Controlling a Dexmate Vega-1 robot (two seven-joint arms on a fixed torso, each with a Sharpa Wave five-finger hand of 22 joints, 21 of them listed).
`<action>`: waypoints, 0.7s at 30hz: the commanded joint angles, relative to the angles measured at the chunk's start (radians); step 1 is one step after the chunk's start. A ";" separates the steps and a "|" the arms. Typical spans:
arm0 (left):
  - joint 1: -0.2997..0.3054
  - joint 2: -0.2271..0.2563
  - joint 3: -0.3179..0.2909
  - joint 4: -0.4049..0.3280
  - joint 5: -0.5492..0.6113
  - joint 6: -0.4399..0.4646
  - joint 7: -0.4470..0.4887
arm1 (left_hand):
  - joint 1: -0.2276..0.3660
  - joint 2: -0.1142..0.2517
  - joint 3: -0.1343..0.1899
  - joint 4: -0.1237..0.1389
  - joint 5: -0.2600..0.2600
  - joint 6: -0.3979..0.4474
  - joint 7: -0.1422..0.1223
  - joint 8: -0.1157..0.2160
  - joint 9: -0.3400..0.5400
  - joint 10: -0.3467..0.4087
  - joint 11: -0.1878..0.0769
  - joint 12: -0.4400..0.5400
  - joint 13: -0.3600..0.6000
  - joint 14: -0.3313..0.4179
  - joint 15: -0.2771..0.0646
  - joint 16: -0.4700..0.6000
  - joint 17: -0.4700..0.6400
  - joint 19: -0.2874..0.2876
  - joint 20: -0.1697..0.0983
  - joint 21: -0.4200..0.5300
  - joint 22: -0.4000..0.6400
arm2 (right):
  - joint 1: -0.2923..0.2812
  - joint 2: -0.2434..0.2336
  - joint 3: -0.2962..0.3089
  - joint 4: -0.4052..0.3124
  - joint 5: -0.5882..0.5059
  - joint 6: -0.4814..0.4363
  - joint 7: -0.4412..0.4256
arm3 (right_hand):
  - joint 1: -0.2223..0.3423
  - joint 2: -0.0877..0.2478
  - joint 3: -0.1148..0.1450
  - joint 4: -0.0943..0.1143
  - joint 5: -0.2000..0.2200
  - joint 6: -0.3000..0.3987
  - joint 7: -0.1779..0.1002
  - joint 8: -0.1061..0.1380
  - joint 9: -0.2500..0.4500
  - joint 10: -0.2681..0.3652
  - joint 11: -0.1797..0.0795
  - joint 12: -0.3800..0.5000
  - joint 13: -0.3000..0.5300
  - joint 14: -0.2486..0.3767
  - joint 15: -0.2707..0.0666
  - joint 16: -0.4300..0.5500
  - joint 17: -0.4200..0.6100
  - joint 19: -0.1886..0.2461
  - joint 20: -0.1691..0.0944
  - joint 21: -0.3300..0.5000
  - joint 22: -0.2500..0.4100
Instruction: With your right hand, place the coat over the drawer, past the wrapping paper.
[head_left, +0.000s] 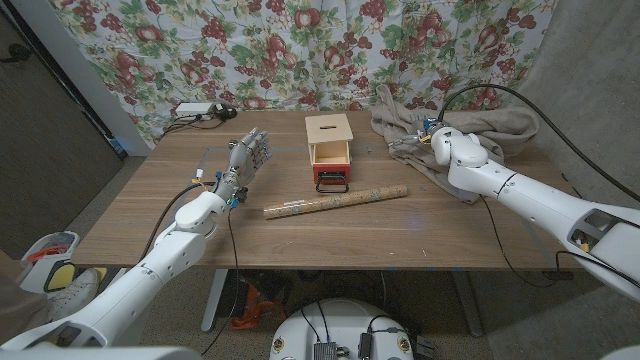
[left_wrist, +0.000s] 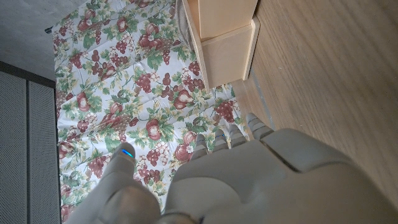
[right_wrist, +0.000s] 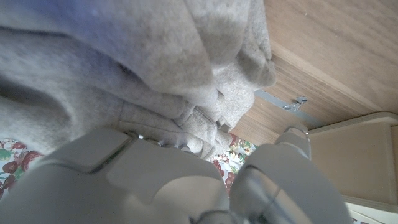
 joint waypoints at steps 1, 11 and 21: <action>0.001 0.001 0.005 -0.017 0.006 0.014 0.012 | -0.004 -0.004 -0.001 -0.001 0.005 0.007 0.001 0.006 0.004 0.005 0.001 0.002 0.001 -0.072 -0.001 0.006 0.003 0.002 0.003 -0.003 0.003 | 0.007 0.004 -0.011 0.030 0.027 0.022 -0.006 | 0.012 -0.004 -0.005 -0.007 0.011 -0.110 0.062 0.007 0.002 -0.070 0.017 0.004 0.002 -0.087 0.011 0.005 0.002 0.005 0.000 0.002 0.002; 0.003 0.000 0.007 -0.027 0.010 0.018 0.021 | -0.005 -0.003 -0.001 -0.001 0.006 0.007 0.002 0.006 0.004 0.007 0.000 0.002 0.001 -0.070 0.000 0.006 0.003 0.002 0.003 -0.003 0.003 | 0.019 0.009 -0.030 0.051 0.026 0.026 0.009 | 0.022 -0.003 -0.007 -0.010 0.016 -0.105 0.073 0.009 0.002 -0.060 0.014 0.006 0.002 -0.080 0.007 0.004 0.001 0.011 -0.003 -0.001 0.002; 0.014 0.001 0.004 -0.041 0.009 0.005 0.018 | -0.006 -0.004 -0.002 -0.002 0.006 -0.005 0.005 0.002 0.004 0.008 -0.002 0.002 0.001 -0.069 -0.001 0.006 0.002 0.003 0.004 -0.003 0.003 | 0.020 0.004 -0.042 0.048 0.021 0.026 0.021 | 0.041 0.002 -0.005 -0.016 0.023 -0.097 0.075 0.013 0.003 -0.045 0.015 0.009 0.003 -0.077 0.006 0.001 0.001 0.016 -0.005 -0.003 0.002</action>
